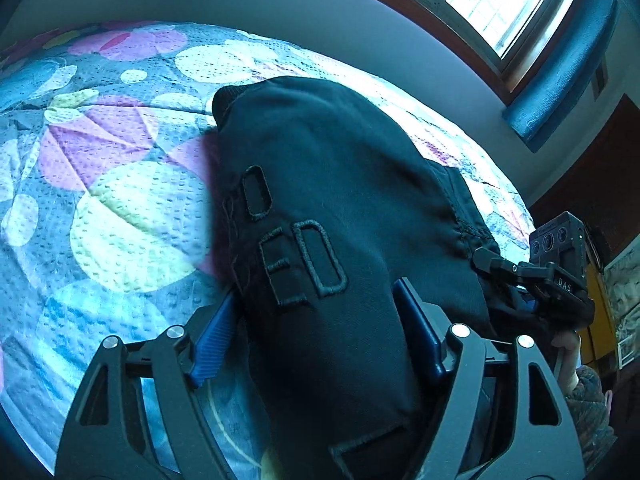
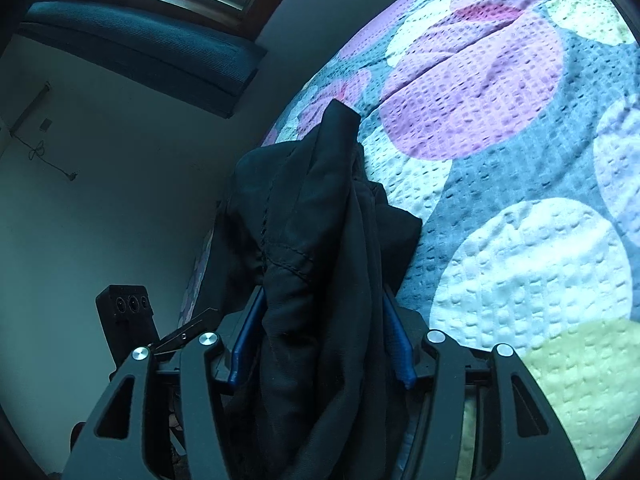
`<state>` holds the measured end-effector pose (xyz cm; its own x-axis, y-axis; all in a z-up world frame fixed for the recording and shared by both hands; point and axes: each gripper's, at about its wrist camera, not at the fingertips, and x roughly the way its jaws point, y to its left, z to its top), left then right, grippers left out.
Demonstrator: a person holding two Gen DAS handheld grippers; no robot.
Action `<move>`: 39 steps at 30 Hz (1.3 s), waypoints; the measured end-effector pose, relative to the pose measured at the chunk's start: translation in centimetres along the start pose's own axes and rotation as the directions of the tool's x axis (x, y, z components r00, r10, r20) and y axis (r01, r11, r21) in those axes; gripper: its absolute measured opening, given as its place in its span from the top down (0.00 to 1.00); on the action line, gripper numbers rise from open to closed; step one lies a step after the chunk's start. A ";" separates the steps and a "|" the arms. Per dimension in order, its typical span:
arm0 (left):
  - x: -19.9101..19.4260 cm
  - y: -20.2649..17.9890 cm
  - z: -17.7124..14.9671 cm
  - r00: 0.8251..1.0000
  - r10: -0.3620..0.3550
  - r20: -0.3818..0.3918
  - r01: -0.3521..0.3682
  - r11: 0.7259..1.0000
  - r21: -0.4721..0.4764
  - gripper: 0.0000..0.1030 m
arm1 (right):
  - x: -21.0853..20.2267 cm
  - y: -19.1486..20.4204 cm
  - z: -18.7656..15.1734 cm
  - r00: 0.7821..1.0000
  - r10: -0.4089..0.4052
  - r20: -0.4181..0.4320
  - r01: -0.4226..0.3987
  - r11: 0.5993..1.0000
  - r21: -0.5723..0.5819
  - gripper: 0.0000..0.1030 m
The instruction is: Fold small clothes
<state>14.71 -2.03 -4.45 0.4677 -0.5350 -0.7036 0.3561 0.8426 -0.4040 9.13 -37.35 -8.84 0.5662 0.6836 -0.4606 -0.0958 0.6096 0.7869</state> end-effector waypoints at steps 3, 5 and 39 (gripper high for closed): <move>-1.6 -0.2 -1.4 1.000 -0.022 0.000 0.022 1.000 -0.005 0.19 | -1.1 -0.3 -0.5 1.000 -0.002 0.015 0.001 1.000 0.027 0.37; -2.3 -0.1 -2.3 1.000 -0.030 0.000 0.030 0.999 -0.014 0.15 | -2.0 -0.3 -1.3 1.000 -0.004 0.013 0.003 1.000 0.030 0.34; -4.5 -1.9 -6.2 0.996 -0.026 0.090 0.018 0.996 0.084 0.41 | -3.8 -0.8 -6.2 0.999 -0.034 0.010 0.035 0.999 -0.016 0.70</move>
<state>6.92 -0.83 -4.13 0.5290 -0.5599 -0.6377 0.4315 0.8245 -0.3659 2.02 -37.99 -10.28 0.5771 0.6583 -0.4834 -0.0894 0.6392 0.7638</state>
